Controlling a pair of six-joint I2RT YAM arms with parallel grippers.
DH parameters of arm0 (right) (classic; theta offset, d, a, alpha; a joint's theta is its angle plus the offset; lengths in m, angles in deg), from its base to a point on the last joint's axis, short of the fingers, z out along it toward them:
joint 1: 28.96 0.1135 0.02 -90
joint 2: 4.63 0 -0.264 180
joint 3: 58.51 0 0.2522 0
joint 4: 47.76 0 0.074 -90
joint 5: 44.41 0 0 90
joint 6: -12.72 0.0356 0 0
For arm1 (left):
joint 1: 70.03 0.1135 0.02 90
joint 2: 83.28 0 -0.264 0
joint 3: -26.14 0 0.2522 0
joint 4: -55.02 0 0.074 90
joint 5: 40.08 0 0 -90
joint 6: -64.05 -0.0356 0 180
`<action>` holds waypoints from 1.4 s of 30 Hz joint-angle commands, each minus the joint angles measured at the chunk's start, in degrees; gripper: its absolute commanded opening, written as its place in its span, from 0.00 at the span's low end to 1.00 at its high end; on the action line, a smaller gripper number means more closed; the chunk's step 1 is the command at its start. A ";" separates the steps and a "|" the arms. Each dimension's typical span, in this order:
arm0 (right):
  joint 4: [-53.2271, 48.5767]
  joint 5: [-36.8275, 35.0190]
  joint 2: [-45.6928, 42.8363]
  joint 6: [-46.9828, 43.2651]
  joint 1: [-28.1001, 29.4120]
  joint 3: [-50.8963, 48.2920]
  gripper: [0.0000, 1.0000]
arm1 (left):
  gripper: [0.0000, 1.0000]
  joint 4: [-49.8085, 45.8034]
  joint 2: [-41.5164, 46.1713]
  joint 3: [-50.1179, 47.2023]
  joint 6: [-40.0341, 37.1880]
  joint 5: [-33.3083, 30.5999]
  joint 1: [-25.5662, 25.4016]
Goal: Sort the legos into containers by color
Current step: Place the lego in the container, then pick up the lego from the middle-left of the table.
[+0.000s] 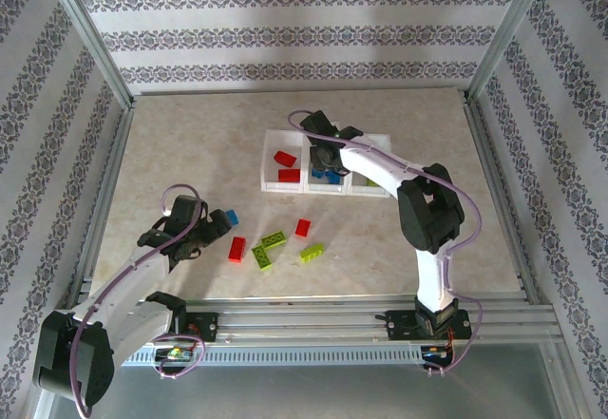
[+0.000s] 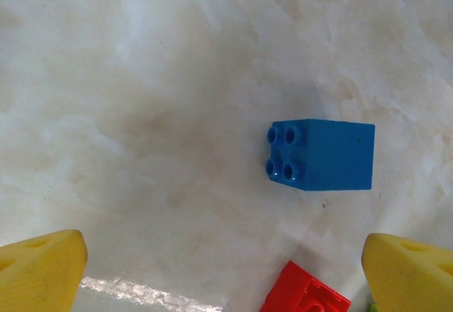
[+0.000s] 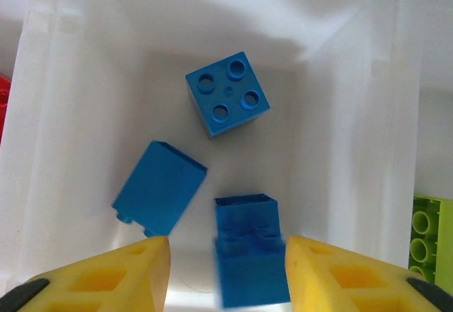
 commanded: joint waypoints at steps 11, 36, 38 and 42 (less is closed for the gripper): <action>1.19 -0.83 -7.40 0.42 -0.47 -3.27 0.62 | 0.97 -5.22 1.80 2.68 -5.86 3.98 -0.85; 3.61 -6.08 -36.35 15.16 4.70 -31.92 0.99 | 0.77 -7.63 -9.58 5.47 -5.30 -1.61 -18.56; 3.68 -6.11 -37.42 16.29 4.82 -33.33 0.98 | 0.75 -6.15 -11.04 5.76 -5.63 -0.86 -18.63; 3.68 -6.12 -38.44 17.55 5.24 -34.56 0.98 | 0.75 -2.97 -14.20 6.26 -5.76 0.72 -19.00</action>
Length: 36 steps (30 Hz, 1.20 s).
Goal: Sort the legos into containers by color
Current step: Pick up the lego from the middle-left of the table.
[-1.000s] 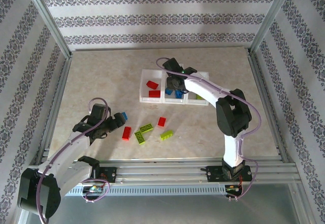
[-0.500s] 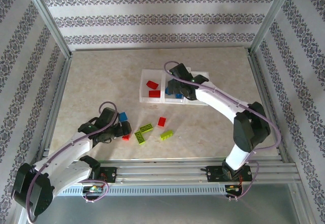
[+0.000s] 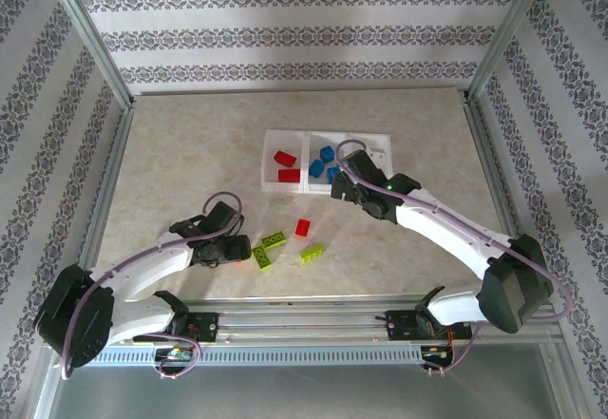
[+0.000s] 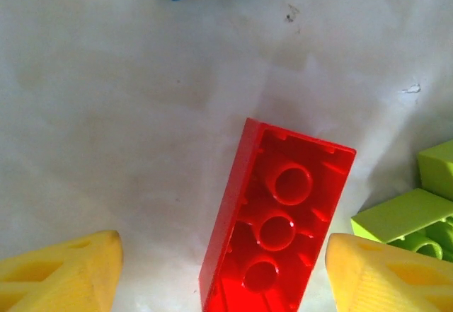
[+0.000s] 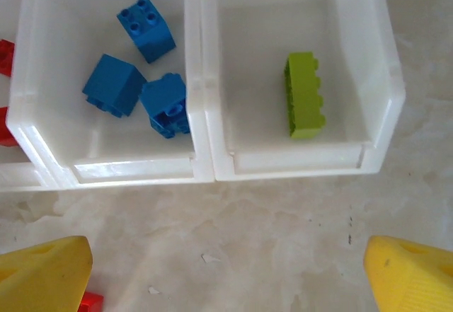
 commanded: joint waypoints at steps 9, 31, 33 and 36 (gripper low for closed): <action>-0.03 -1.96 -0.77 2.39 1.72 -0.04 0.99 | 0.58 4.77 -4.81 1.05 1.83 -1.27 -1.15; 1.30 0.39 4.85 2.57 2.68 3.19 0.98 | 0.32 5.25 -5.38 3.91 1.47 -5.17 -1.02; 1.29 0.48 5.45 2.52 2.95 3.66 0.98 | 0.32 5.39 -5.73 4.64 1.18 -5.42 -1.03; 1.29 0.33 5.80 2.56 3.29 4.05 0.98 | 0.32 5.80 -5.99 5.71 0.61 -6.07 -1.02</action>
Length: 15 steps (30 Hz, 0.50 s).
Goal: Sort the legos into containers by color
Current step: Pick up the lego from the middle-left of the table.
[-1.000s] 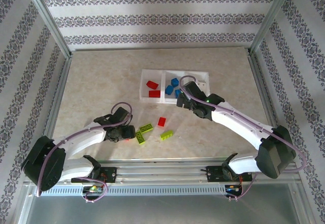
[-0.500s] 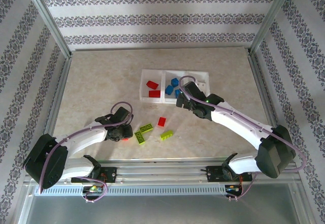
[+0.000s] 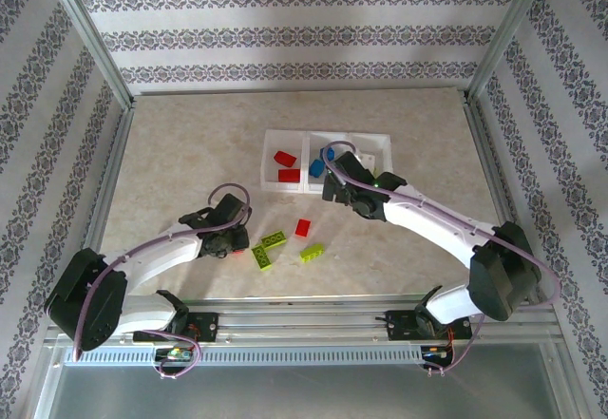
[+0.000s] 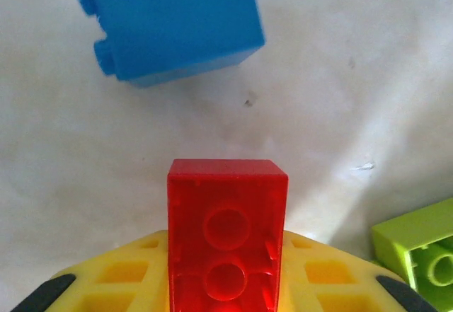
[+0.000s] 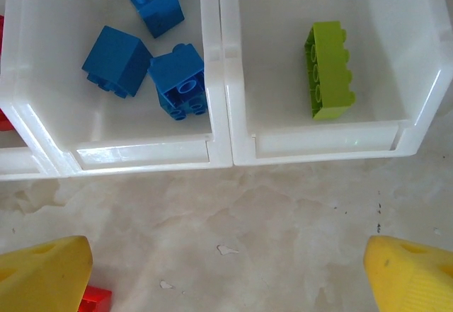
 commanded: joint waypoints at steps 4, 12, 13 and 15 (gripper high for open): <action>0.37 -0.30 0.52 1.46 0.97 1.08 0.98 | 0.32 2.34 -1.66 5.08 -3.66 -3.04 -0.58; -0.97 -0.54 -2.50 7.04 3.64 -4.78 0.98 | 0.32 5.08 -8.97 17.70 -9.47 -4.28 -0.56; -1.41 -0.66 -2.94 7.85 3.88 -5.34 0.98 | 0.32 5.07 -10.21 19.31 -10.24 -4.43 -0.56; -1.89 -0.76 -3.82 9.27 4.31 -6.84 0.98 | 0.32 4.99 -13.47 23.32 -12.10 -4.53 -0.57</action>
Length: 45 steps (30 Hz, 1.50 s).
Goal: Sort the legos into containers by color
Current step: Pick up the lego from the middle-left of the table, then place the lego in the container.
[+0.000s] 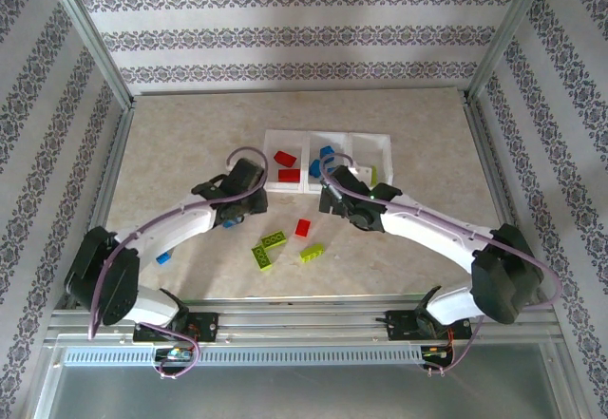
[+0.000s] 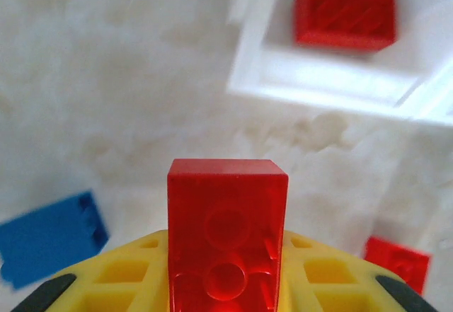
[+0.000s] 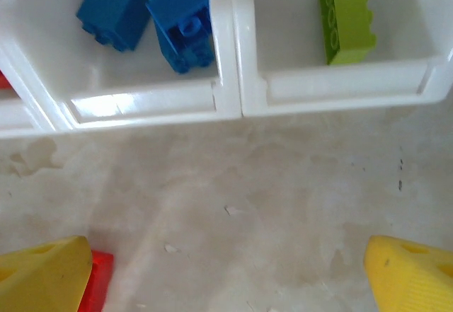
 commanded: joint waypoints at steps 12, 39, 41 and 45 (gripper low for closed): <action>-2.36 -0.39 -4.61 7.88 2.86 -6.00 0.98 | 0.32 -2.81 -21.98 25.82 -10.19 -4.70 -0.60; -1.90 2.83 -2.13 11.47 7.34 -6.44 0.98 | 0.56 -4.53 -24.74 32.89 -10.73 -7.28 0.05; -2.09 3.41 -1.69 12.15 8.26 -6.31 0.98 | 0.57 -4.46 -23.41 32.23 -10.72 -7.71 0.14; -2.21 4.98 -0.85 13.56 9.89 -6.18 0.99 | 0.60 -4.09 -20.89 30.38 -10.45 -7.93 0.30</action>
